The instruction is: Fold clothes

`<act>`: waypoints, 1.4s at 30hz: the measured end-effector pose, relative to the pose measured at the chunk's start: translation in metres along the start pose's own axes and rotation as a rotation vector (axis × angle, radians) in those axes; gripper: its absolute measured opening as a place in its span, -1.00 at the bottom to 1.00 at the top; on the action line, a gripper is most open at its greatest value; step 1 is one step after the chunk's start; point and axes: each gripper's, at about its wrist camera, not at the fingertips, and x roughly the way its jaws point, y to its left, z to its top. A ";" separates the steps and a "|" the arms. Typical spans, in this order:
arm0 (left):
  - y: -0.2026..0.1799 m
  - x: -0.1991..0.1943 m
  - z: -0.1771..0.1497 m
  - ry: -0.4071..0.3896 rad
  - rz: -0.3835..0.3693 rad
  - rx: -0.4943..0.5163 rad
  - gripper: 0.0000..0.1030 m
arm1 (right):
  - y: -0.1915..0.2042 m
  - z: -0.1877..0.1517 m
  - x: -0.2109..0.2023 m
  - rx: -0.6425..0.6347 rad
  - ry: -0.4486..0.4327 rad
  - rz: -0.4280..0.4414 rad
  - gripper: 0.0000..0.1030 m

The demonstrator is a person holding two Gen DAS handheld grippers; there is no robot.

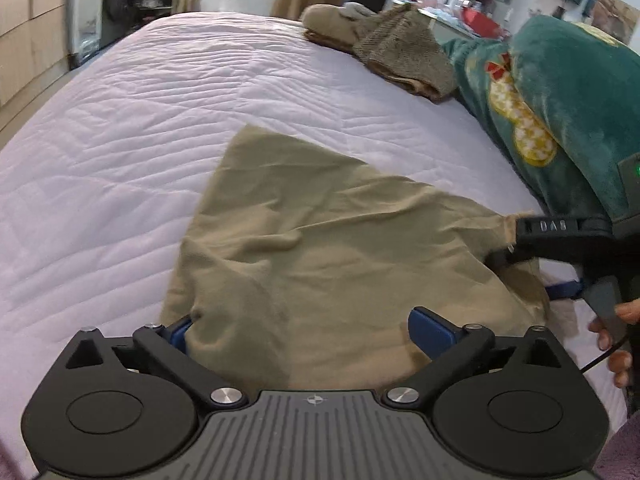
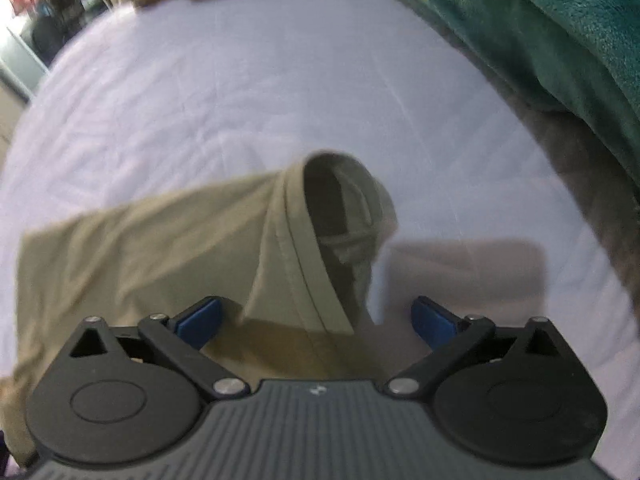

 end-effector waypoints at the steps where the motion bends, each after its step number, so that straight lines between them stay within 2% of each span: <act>1: 0.000 0.005 0.001 0.006 -0.005 -0.006 0.93 | 0.000 0.000 0.000 0.001 -0.020 0.019 1.00; 2: 0.001 0.012 -0.001 0.006 -0.004 -0.021 0.86 | 0.002 -0.001 0.000 -0.007 -0.033 0.036 0.96; 3: 0.003 0.017 -0.002 -0.002 -0.003 -0.040 0.66 | 0.005 -0.001 0.000 -0.028 -0.038 0.055 0.88; 4: 0.006 0.017 -0.002 -0.010 -0.003 -0.053 0.53 | 0.009 -0.001 0.000 -0.048 -0.044 0.075 0.83; 6: 0.011 0.017 -0.001 -0.022 -0.003 -0.071 -0.01 | 0.019 -0.002 0.001 -0.093 -0.053 0.086 0.63; 7: 0.013 0.017 0.000 -0.029 -0.003 -0.080 -0.08 | 0.023 -0.001 0.001 -0.111 -0.059 0.081 0.55; 8: 0.016 0.017 0.000 -0.035 -0.003 -0.090 -0.24 | 0.026 0.001 0.001 -0.124 -0.066 0.094 0.30; 9: 0.018 0.016 0.001 -0.040 -0.013 -0.097 -0.41 | 0.028 0.002 0.001 -0.131 -0.068 0.108 0.22; 10: 0.021 0.015 0.002 -0.044 -0.029 -0.104 -0.48 | 0.030 0.004 0.001 -0.139 -0.068 0.122 0.06; 11: 0.023 0.012 0.006 -0.042 -0.038 -0.110 -0.53 | 0.033 0.005 0.002 -0.151 -0.064 0.132 -0.09; 13: 0.023 0.010 0.007 -0.045 -0.040 -0.108 -0.55 | 0.037 0.007 0.003 -0.167 -0.053 0.150 -0.25; 16: 0.016 0.006 0.006 -0.062 -0.024 -0.075 -0.59 | 0.038 0.009 0.003 -0.172 -0.052 0.167 -0.35; 19: 0.011 -0.005 0.006 -0.085 -0.011 -0.087 -0.62 | 0.038 0.009 -0.002 -0.186 -0.068 0.168 -0.49; 24: 0.005 -0.041 0.000 -0.192 0.027 -0.124 -0.62 | 0.068 0.024 -0.022 -0.295 -0.135 0.210 -0.66; 27: -0.007 -0.056 -0.006 -0.244 0.031 -0.150 -0.62 | 0.095 0.040 -0.035 -0.374 -0.177 0.258 -0.67; 30: -0.020 -0.068 -0.010 -0.283 0.051 -0.157 -0.58 | 0.131 0.054 -0.051 -0.475 -0.236 0.251 -0.68; 31: -0.022 -0.065 -0.010 -0.245 0.072 -0.136 -0.56 | 0.137 0.060 -0.050 -0.480 -0.235 0.211 -0.68; 33: -0.018 -0.057 -0.008 -0.133 0.108 -0.115 -0.36 | 0.135 0.067 -0.043 -0.443 -0.177 0.106 -0.63; 34: -0.009 -0.056 -0.006 -0.097 0.120 -0.133 -0.25 | 0.130 0.067 -0.039 -0.431 -0.160 0.016 -0.57; 36: 0.010 -0.057 0.001 -0.048 0.144 -0.180 0.04 | 0.115 0.063 -0.031 -0.428 -0.103 -0.121 -0.31; 37: 0.020 -0.058 0.004 -0.024 0.156 -0.203 0.08 | 0.104 0.061 -0.028 -0.415 -0.062 -0.133 0.05; 38: 0.028 -0.062 0.008 -0.026 0.164 -0.214 0.08 | 0.093 0.059 -0.026 -0.392 -0.025 -0.139 0.30; 40: 0.038 -0.074 0.019 -0.052 0.169 -0.201 0.09 | 0.071 0.054 -0.034 -0.260 0.005 -0.086 0.44; 42: 0.040 -0.083 0.037 -0.066 0.165 -0.120 0.12 | 0.050 0.049 -0.042 -0.131 0.034 -0.033 0.60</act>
